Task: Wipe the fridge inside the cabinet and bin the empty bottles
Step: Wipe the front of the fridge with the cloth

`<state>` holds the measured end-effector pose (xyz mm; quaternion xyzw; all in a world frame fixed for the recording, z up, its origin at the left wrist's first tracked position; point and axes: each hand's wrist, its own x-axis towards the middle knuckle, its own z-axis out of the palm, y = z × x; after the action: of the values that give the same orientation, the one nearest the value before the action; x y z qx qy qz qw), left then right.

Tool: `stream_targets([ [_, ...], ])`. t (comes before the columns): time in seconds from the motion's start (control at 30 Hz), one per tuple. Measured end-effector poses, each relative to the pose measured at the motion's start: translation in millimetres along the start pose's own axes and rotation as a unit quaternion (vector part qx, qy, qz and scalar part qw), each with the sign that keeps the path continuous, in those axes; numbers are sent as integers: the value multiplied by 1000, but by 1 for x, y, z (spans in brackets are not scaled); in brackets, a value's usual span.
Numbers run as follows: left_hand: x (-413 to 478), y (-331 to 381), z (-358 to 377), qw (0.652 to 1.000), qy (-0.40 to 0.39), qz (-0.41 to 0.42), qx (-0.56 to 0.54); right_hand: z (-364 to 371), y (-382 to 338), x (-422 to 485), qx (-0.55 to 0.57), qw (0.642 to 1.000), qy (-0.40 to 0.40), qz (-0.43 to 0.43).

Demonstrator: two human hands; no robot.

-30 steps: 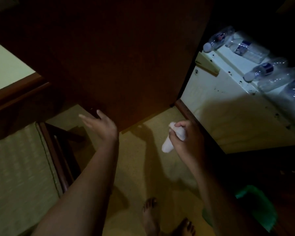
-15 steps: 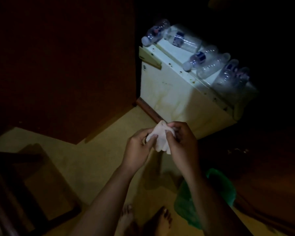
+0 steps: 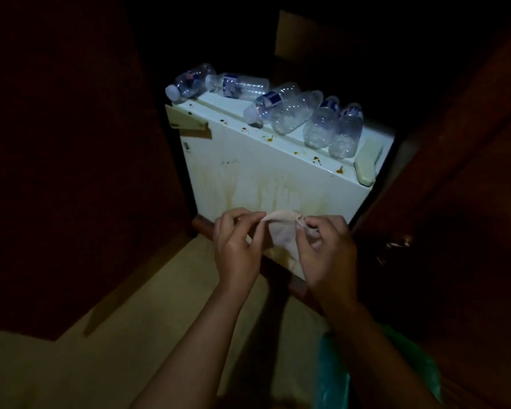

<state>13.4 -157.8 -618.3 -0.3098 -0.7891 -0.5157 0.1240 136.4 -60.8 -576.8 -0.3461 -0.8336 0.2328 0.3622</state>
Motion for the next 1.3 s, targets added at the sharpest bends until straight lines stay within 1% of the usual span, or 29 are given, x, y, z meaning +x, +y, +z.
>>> stream_targets([
  [0.03, 0, 0, 10, 999, 32, 1, 11, 5, 4, -1, 12, 999, 31, -11],
  [0.07, 1, 1, 19, 998, 53, -14, -4, 8, 6, -1, 13, 998, 54, -19],
  [0.13, 6, 4, 35, 991, 70, -66, -95, 15, 8, 5, 8, 997, 75, -18],
  [0.17, 10, 7, 41, 985, 77, -79, -136, 18, 8, 9, 15, 997, 81, -11],
  [0.2, 12, 10, 45, 981, 84, -75, -160, 20, 7, 14, 20, 996, 85, -1],
  [0.3, 23, 12, 56, 976, 81, -24, -203, 24, 5, 28, 21, 995, 87, 32],
  [0.4, 31, 1, 77, 983, 36, 32, -178, 29, 4, 37, 13, 994, 96, 51],
  [0.5, 35, -13, 106, 988, -19, 118, -101, 34, 7, 42, -1, 993, 92, 67],
  [0.6, 40, -29, 131, 983, -41, 174, -36, 38, 11, 47, -11, 994, 86, 70],
  [0.67, 46, -38, 139, 979, -22, 202, 2, 35, 11, 44, -7, 994, 96, 55],
  [0.77, 58, -47, 146, 971, 28, 235, 26, 27, 11, 39, 11, 990, 140, -13],
  [0.87, 62, -39, 152, 973, 33, 226, -28, 19, 17, 43, -6, 979, 174, -110],
  [0.9, 62, -35, 155, 972, 37, 227, -56, 17, 18, 46, -13, 977, 169, -131],
  [0.97, 60, -25, 159, 967, 49, 224, -107, 11, 14, 52, -16, 979, 146, -141],
  [1.03, 57, -13, 159, 972, 54, 185, -137, 2, 3, 58, -13, 981, 140, -131],
  [1.07, 55, -5, 158, 976, 54, 159, -140, -2, -4, 61, -3, 984, 141, -112],
  [1.13, 50, 10, 159, 984, 43, 129, -118, -6, -14, 69, 28, 993, 113, -32],
  [1.2, 45, 20, 165, 988, 37, 123, -83, -7, -16, 75, 20, 997, 67, 34],
  [1.3, 40, 18, 173, 987, 20, 158, -26, -8, -15, 79, -10, 998, 39, 53],
])
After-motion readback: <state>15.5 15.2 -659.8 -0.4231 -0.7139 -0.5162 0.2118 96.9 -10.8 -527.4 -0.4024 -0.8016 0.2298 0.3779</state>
